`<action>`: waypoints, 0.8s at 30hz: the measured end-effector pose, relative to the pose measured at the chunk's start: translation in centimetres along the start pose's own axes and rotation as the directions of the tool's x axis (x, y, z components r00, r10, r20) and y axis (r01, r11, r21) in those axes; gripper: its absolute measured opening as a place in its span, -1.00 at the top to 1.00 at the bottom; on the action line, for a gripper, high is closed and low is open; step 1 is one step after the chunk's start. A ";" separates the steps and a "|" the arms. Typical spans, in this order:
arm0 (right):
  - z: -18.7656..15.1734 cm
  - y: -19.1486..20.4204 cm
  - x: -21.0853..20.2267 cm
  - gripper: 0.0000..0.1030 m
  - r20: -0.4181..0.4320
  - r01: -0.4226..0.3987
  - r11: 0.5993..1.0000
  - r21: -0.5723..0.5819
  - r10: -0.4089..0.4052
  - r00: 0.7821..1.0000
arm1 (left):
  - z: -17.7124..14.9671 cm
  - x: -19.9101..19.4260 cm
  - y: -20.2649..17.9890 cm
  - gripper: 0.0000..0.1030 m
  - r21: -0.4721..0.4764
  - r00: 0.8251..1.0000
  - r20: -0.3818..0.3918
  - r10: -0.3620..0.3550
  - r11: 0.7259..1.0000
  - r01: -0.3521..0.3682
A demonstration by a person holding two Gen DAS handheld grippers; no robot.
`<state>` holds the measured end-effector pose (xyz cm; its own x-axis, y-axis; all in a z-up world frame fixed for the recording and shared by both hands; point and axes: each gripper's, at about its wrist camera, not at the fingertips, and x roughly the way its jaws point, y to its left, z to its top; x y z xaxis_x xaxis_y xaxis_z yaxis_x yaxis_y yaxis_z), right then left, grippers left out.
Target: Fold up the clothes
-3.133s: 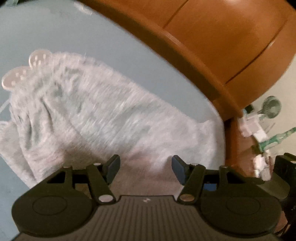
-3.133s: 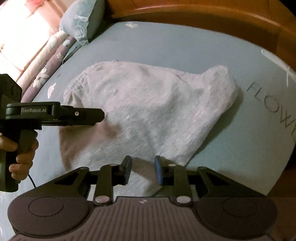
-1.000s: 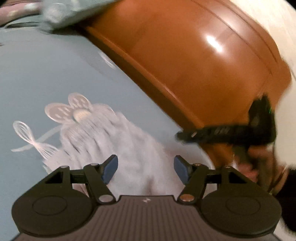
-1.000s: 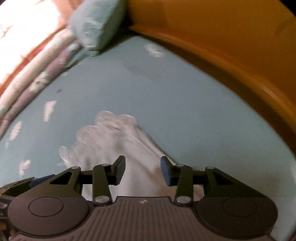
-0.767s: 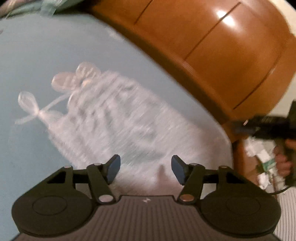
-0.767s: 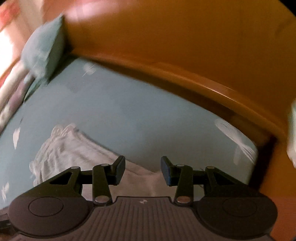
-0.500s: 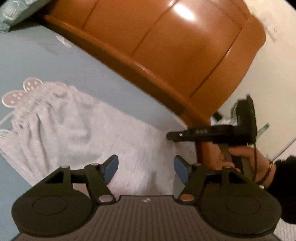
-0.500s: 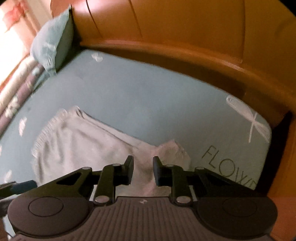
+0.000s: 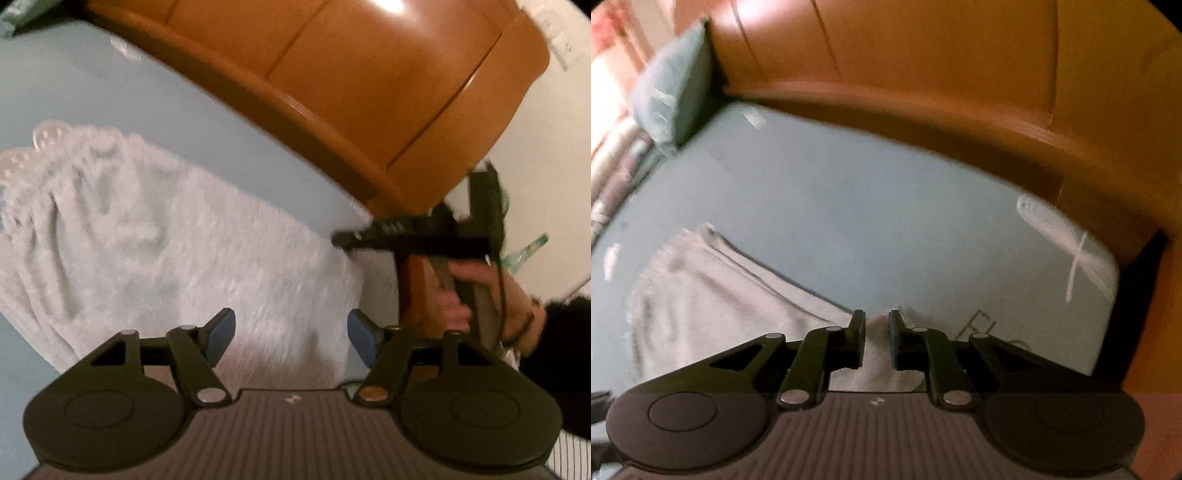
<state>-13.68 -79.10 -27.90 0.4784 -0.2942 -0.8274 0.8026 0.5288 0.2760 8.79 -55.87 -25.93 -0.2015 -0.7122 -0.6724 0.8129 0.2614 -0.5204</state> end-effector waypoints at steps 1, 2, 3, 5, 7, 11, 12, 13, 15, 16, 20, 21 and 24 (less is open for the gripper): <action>0.1 -0.3 0.5 0.58 0.007 -0.002 1.000 0.017 0.002 1.000 | -0.2 0.5 0.1 -0.29 0.003 1.000 -0.023 0.015 1.000 -0.015; 0.3 -0.6 0.4 0.57 0.018 -0.003 0.999 0.042 0.002 1.000 | -0.3 0.7 0.3 -0.24 0.005 0.999 -0.029 0.040 0.999 -0.040; 0.6 -0.5 -0.3 0.55 0.034 -0.003 0.998 0.055 0.001 0.999 | -0.4 0.8 0.5 -0.24 0.007 0.998 -0.031 0.060 0.998 -0.060; 0.9 -0.3 -2.2 0.53 0.066 -0.011 0.999 0.051 0.008 0.998 | 0.0 -0.7 0.4 -0.28 0.004 0.999 0.027 0.018 1.000 -0.018; 0.8 0.2 -4.4 0.45 0.078 -0.033 0.999 0.022 0.031 0.996 | 0.3 -2.0 -0.2 -0.28 0.025 0.998 0.054 -0.022 0.999 0.021; -0.5 1.0 -7.7 0.24 0.052 -0.043 0.998 -0.043 0.045 0.998 | -1.0 -2.4 -2.0 -0.32 0.081 0.989 -0.010 -0.148 0.986 0.148; -0.9 1.2 -8.0 0.23 0.044 -0.045 0.998 -0.047 0.047 0.998 | -1.8 -2.0 -2.4 -0.31 0.099 0.988 -0.037 -0.151 0.983 0.154; -1.3 1.2 -8.1 0.21 0.037 -0.046 0.998 -0.047 0.048 0.998 | -2.6 -1.4 -2.7 -0.31 0.115 0.987 -0.071 -0.142 0.982 0.149; -2.2 1.4 -8.3 0.19 0.022 -0.048 0.998 -0.047 0.049 0.999 | -4.4 -0.1 -2.8 -0.31 0.118 0.983 -0.130 -0.128 0.983 0.144; -2.6 1.5 -8.4 0.18 0.015 -0.048 0.998 -0.047 0.049 0.999 | -5.2 0.5 -2.6 -0.31 0.108 0.981 -0.153 -0.116 0.985 0.134; -4.4 1.9 -8.8 0.18 -0.015 -0.052 0.998 -0.047 0.051 0.999 | -6.3 0.2 -2.5 -0.26 0.105 0.985 -0.142 -0.097 0.988 0.112; -4.8 1.9 -8.9 0.17 -0.022 -0.053 0.997 -0.048 0.052 0.998 | -6.0 -0.6 -2.8 -0.29 0.123 0.989 -0.113 -0.100 0.986 0.114; -6.0 2.2 -9.4 0.05 -0.033 -0.047 0.998 -0.052 0.045 0.998 | -4.5 -2.1 -2.9 -0.33 0.148 0.997 0.002 -0.074 0.986 0.073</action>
<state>-18.53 -70.36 -22.41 0.5022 -0.2434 -0.8298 0.7596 0.5827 0.2888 4.42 -52.23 -25.43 -0.2596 -0.7311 -0.6310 0.8681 0.1096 -0.4841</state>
